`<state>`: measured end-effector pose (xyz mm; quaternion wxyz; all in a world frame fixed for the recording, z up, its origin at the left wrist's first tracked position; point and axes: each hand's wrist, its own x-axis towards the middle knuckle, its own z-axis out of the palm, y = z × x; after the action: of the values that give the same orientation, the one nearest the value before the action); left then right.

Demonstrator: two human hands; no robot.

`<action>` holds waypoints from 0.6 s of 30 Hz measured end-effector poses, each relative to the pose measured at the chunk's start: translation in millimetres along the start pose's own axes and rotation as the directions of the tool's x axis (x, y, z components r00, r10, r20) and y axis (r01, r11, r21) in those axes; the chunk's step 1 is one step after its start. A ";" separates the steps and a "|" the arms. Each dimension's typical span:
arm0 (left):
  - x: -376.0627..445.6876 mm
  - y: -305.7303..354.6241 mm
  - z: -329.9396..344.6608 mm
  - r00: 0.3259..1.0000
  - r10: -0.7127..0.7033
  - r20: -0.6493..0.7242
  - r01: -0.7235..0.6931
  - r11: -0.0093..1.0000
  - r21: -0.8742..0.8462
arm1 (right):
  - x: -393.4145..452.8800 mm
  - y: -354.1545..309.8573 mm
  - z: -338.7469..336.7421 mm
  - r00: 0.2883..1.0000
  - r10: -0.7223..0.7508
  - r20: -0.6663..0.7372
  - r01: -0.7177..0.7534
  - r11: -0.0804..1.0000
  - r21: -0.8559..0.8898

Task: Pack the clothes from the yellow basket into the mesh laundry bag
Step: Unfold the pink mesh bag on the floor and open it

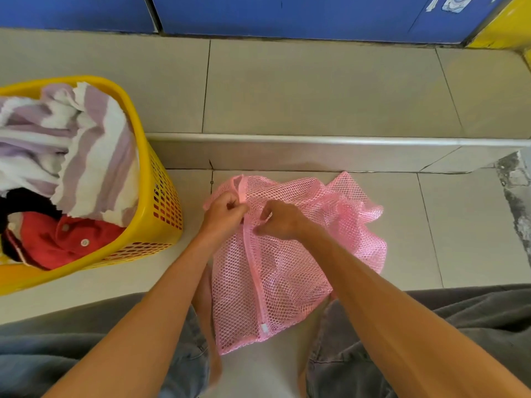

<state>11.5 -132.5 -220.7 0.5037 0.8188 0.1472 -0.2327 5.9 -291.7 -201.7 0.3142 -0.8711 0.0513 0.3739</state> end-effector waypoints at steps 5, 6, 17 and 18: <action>-4.0 5.4 7.6 0.998 0.047 0.050 -0.044 0.997 -0.070 | -1.4 1.9 26.6 0.980 -0.029 -0.196 0.063 0.984 0.168; -4.5 6.2 8.2 0.998 0.056 0.039 -0.052 0.994 -0.097 | -0.8 1.2 24.8 0.976 -0.020 -0.218 0.062 0.980 0.190; 19.0 15.2 -11.2 0.906 0.202 -0.373 -0.187 0.979 0.078 | 11.3 0.7 -27.2 0.926 0.187 -0.329 0.073 0.763 0.642; 21.9 17.6 -14.3 0.886 0.236 -0.400 -0.212 0.972 0.105 | 12.9 -0.1 -32.0 0.912 0.213 -0.350 0.085 0.737 0.671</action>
<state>41.8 -127.5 -213.5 0.4612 0.8750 0.1471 -0.0005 35.0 -308.5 -193.7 0.5763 -0.7536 0.2770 0.1524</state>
